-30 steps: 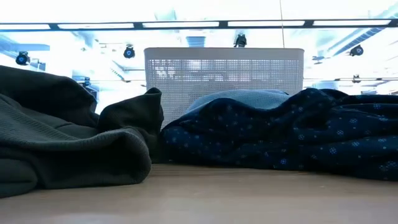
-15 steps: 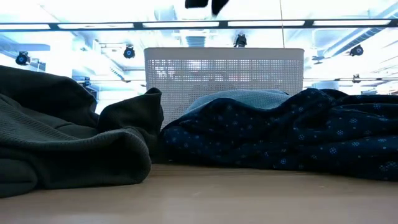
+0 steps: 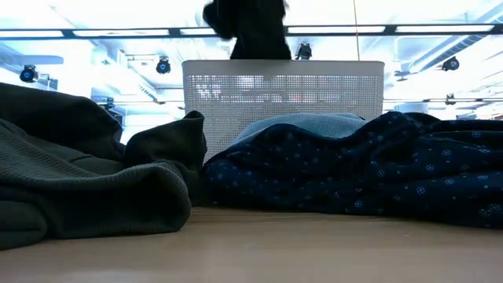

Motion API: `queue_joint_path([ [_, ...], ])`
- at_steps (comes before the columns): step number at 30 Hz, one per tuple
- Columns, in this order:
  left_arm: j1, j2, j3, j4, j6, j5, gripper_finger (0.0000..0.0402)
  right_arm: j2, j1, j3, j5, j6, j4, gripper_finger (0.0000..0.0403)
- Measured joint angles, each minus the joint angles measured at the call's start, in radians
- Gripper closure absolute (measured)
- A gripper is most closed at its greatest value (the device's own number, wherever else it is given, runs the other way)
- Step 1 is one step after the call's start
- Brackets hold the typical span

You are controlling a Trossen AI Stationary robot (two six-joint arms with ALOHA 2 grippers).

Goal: Sort clothes
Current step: Put the black boxer into the white bin

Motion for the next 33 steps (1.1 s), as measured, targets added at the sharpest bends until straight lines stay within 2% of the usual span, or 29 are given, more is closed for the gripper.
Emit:
queue_joint_path([
  [6,0.052,0.000,-0.123,0.005,0.020,0.000,0.0401,0.000,0.000,0.000,0.001,-0.012,0.000,0.0238],
  [13,0.126,0.000,-0.221,0.123,0.017,0.000,0.0401,0.001,0.000,0.000,0.027,-0.018,0.000,0.0239],
  [21,0.176,0.041,-0.207,0.260,-0.027,0.027,0.0401,0.002,-0.001,0.000,0.045,-0.053,0.000,0.0247],
  [24,0.176,0.072,-0.203,0.255,-0.028,0.040,0.0401,0.002,-0.001,0.000,0.077,-0.065,0.000,0.0251],
  [33,0.175,0.191,-0.203,0.220,-0.072,0.134,0.0397,0.002,-0.003,0.000,0.081,-0.060,0.001,0.0259],
])
